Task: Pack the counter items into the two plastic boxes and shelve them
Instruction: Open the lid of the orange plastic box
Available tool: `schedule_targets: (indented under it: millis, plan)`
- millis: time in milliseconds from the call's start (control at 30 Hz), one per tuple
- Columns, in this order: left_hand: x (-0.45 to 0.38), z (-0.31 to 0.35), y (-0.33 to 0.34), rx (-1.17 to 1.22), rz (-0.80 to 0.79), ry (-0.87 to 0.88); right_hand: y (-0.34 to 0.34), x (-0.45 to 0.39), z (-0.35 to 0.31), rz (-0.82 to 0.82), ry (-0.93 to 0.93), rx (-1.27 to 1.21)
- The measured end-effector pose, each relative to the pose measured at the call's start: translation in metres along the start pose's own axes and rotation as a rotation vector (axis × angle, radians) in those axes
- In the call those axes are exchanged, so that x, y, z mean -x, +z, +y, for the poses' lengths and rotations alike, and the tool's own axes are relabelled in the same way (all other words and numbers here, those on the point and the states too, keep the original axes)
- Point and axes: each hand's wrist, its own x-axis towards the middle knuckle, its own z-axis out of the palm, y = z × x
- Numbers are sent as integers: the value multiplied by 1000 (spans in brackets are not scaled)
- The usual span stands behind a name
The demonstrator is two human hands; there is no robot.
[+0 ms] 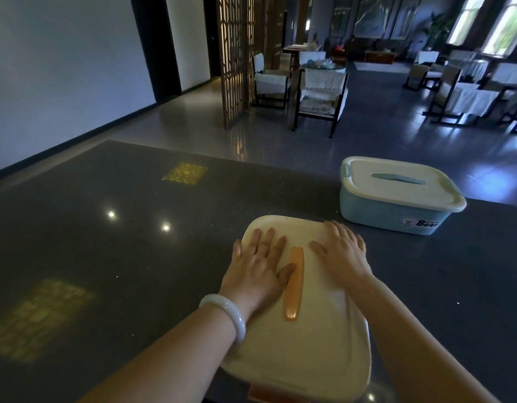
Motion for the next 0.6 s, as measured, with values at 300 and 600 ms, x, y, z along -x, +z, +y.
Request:
schedule_targets:
  millis: [300, 600]
  plan:
    - [25, -20, -26, 271, 155, 25, 2, 128, 10, 89, 349, -342]
    - [87, -28, -11, 892, -35, -337, 20, 153, -10, 155, 499, -606]
